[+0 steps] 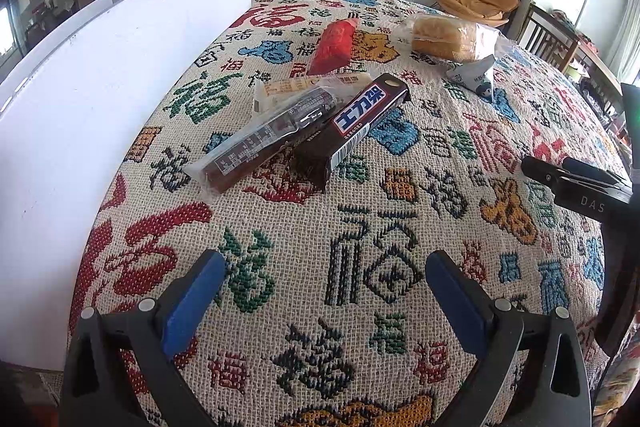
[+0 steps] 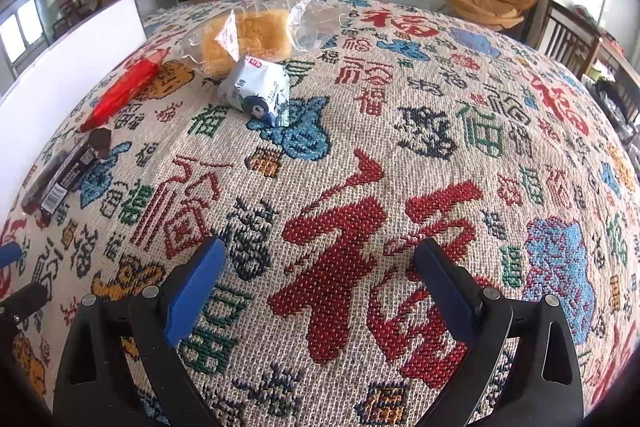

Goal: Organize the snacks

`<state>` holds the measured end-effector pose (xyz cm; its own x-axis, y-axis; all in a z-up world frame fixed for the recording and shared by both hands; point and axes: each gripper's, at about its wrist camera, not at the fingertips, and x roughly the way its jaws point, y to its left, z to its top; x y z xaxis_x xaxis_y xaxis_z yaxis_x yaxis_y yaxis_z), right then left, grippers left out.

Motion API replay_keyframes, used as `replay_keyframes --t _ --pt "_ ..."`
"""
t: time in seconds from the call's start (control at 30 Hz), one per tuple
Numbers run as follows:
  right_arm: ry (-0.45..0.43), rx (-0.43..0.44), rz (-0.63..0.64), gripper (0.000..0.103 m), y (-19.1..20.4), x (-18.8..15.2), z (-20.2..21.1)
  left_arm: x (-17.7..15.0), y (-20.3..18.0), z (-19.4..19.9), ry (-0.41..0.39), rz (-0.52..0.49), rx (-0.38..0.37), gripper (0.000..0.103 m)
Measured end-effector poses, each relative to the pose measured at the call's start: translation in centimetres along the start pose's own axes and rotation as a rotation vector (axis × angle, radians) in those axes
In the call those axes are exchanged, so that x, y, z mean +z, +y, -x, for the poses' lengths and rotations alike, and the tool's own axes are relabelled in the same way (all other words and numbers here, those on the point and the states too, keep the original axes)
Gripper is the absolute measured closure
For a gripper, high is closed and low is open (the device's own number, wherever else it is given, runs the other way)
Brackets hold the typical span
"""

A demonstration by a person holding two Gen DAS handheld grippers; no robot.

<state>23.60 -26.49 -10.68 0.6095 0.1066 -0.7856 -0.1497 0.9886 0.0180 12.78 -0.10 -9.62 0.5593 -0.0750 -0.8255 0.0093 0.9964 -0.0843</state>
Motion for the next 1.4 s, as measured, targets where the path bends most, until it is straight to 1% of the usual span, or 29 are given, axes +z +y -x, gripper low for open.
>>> replay_keyframes --t 0.23,0.5,0.77,1.0,1.4 --pt "0.000 0.000 0.000 0.005 -0.03 0.04 -0.07 -0.06 -0.46 -0.18 0.005 -0.015 0.027 0.003" --pt "0.000 0.000 0.000 0.005 0.01 -0.01 0.01 -0.11 0.45 0.11 -0.008 0.027 0.008 0.003" --pt "0.000 0.000 0.000 0.005 -0.05 0.07 -0.09 -0.11 -0.22 -0.29 0.000 0.000 0.036 0.001" --pt "0.000 0.000 0.000 0.005 0.01 0.04 0.00 -0.04 0.02 -0.22 -0.004 0.009 0.019 0.001" --pt "-0.001 0.000 0.000 0.005 0.03 0.01 0.03 -0.15 -0.48 -0.44 0.002 -0.018 0.049 0.001"
